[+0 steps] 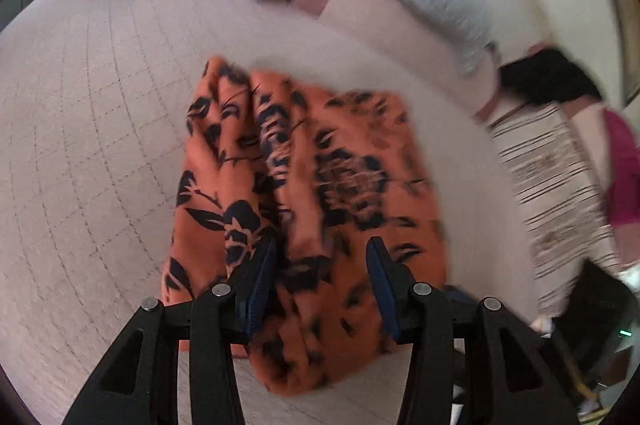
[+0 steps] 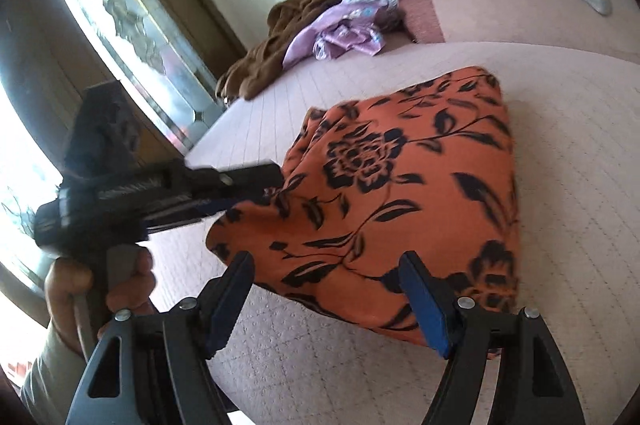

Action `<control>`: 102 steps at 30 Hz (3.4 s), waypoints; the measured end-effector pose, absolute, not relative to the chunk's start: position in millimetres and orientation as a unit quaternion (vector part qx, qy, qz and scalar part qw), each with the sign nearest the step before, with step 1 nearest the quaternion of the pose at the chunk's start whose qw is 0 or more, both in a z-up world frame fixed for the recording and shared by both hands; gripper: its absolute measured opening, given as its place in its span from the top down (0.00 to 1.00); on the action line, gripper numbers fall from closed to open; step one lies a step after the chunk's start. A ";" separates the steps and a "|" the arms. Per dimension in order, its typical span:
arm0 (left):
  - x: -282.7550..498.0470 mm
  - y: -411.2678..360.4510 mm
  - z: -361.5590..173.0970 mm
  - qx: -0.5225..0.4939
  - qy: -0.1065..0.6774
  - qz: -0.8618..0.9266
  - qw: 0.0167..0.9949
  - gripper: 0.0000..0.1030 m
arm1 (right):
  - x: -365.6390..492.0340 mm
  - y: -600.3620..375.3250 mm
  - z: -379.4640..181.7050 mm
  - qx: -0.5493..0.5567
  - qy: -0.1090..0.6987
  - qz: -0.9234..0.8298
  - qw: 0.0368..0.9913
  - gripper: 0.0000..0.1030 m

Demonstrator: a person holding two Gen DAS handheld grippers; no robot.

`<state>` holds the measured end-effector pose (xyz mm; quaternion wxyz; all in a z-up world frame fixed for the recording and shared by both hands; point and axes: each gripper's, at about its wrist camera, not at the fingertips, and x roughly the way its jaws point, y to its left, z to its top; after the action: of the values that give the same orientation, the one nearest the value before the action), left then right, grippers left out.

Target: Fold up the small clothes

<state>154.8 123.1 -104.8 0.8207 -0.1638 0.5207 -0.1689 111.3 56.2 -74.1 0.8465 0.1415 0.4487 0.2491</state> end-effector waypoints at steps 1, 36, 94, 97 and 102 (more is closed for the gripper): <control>159.7 120.3 -110.5 -0.155 0.534 -0.154 0.817 0.54 | 112.9 52.6 -74.1 0.144 0.448 0.248 0.847 0.25; 167.8 145.2 -107.7 -0.218 0.559 -0.159 0.784 0.54 | 111.4 10.7 -77.9 0.199 0.444 0.259 0.834 0.25; 211.6 125.6 -111.0 -0.138 0.573 -0.172 0.789 0.65 | 130.4 25.3 -66.6 0.189 0.454 0.264 0.829 0.25; 213.6 125.9 -107.9 -0.145 0.571 -0.185 0.787 0.92 | 130.6 20.1 -66.7 0.190 0.455 0.261 0.830 0.25; 190.6 128.4 -65.0 -0.116 0.498 -0.170 0.842 0.92 | 133.2 16.2 -68.6 0.196 0.457 0.262 0.827 0.25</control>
<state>190.6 128.4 -65.0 0.8423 -0.1164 0.4980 -0.1703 133.2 16.2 -68.6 0.8270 0.1964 0.4571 0.2619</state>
